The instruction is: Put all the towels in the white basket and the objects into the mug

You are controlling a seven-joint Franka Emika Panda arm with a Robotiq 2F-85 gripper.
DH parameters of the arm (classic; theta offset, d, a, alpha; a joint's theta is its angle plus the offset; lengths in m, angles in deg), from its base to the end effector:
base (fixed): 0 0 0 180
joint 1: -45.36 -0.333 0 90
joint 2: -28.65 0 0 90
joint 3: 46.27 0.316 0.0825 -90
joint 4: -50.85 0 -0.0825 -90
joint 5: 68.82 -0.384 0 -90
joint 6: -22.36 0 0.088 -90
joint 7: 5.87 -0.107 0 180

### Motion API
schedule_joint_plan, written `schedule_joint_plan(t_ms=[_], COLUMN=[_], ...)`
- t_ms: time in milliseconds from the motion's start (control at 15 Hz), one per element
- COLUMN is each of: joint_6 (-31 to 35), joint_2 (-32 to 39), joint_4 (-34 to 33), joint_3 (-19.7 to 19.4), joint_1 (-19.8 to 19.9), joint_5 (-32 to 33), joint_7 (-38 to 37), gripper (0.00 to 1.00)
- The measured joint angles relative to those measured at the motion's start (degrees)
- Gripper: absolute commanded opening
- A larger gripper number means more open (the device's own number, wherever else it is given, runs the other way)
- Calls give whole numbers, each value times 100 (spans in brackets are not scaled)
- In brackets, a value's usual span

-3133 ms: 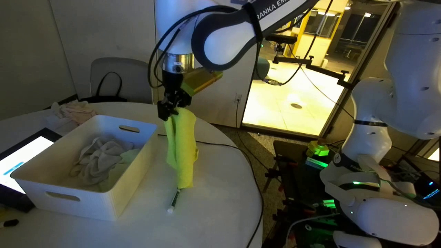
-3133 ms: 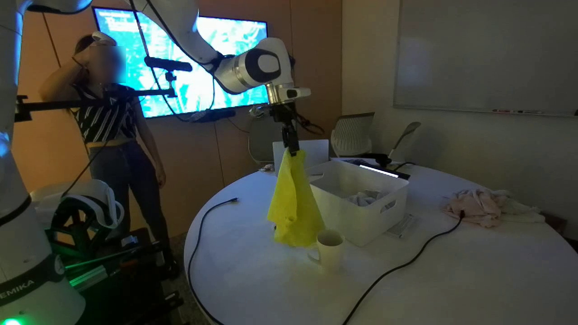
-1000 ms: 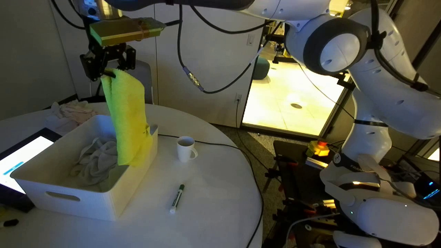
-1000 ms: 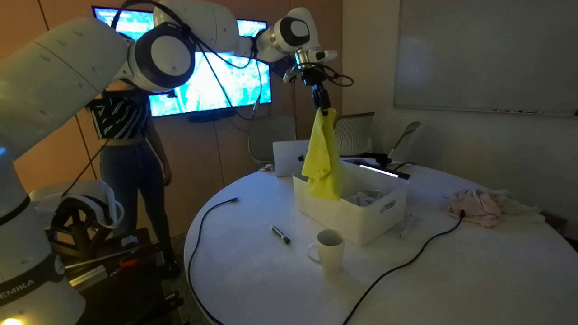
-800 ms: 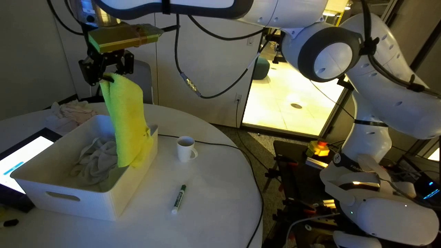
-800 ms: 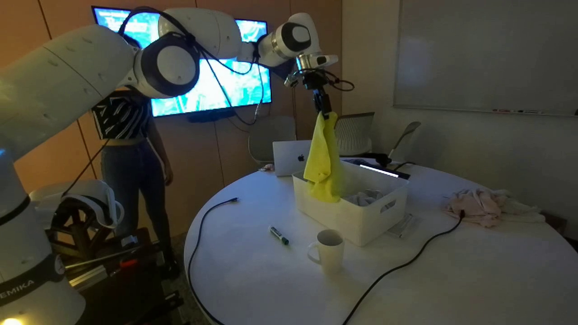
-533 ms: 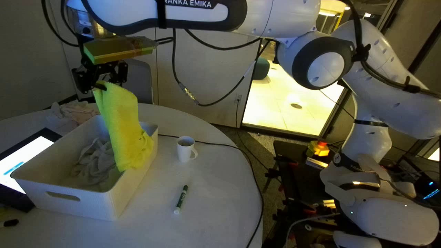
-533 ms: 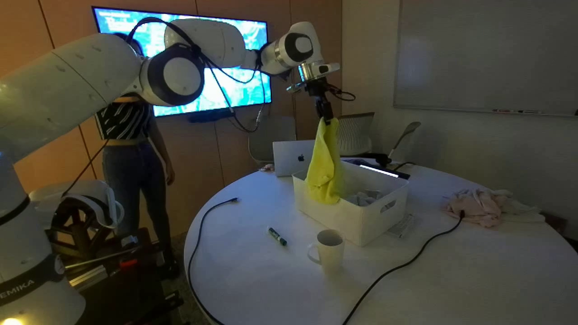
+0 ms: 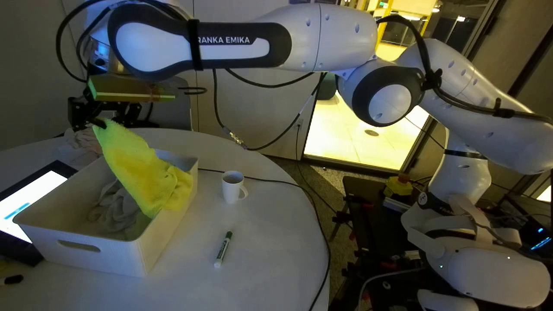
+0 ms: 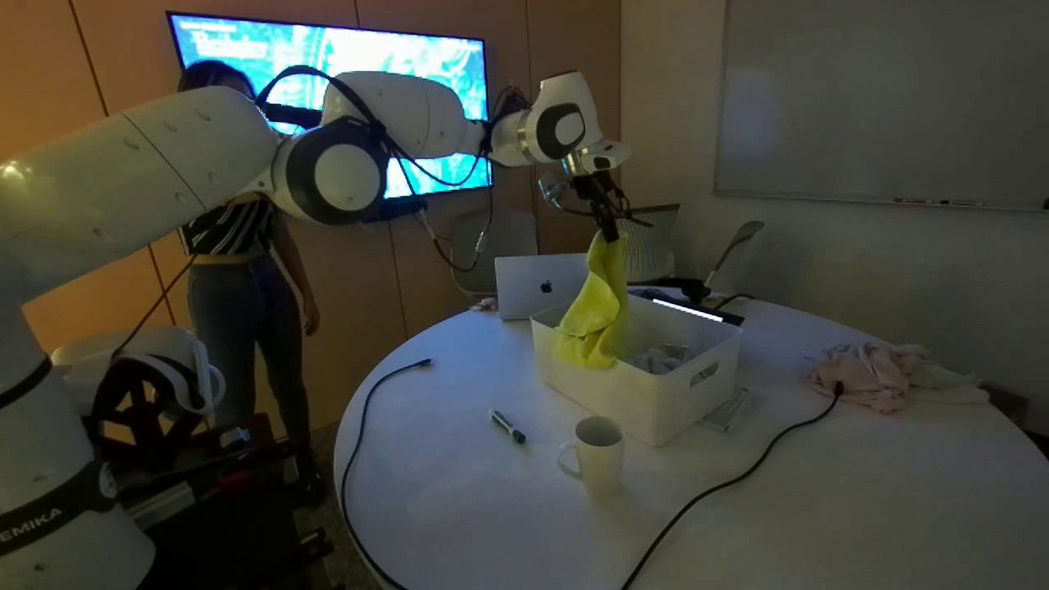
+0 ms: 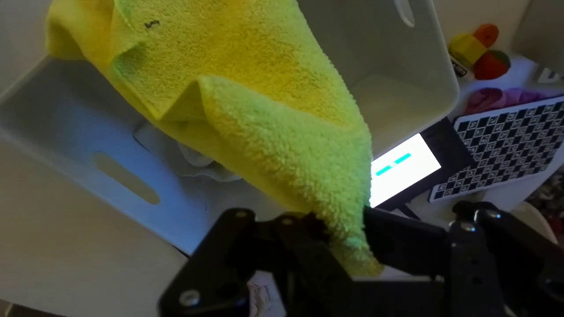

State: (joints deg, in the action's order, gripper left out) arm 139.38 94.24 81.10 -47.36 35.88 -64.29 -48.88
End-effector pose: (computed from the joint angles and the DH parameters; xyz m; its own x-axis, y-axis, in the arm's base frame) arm 0.8233 0.1269 0.3638 0.7804 -0.5323 0.3281 -0.5035 -0.8461 -0.1750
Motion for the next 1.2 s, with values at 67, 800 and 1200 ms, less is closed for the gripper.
schedule_joint_plan(t_ms=[67,800,1200], joint_6=[74,-906,-1963], joint_2=[90,284,96], joint_4=[1,13,53], joint_3=[0,114,422], joint_1=[18,5,15], joint_5=[0,-15,-166], joint_7=[-43,267,376], gripper=[27,100,100])
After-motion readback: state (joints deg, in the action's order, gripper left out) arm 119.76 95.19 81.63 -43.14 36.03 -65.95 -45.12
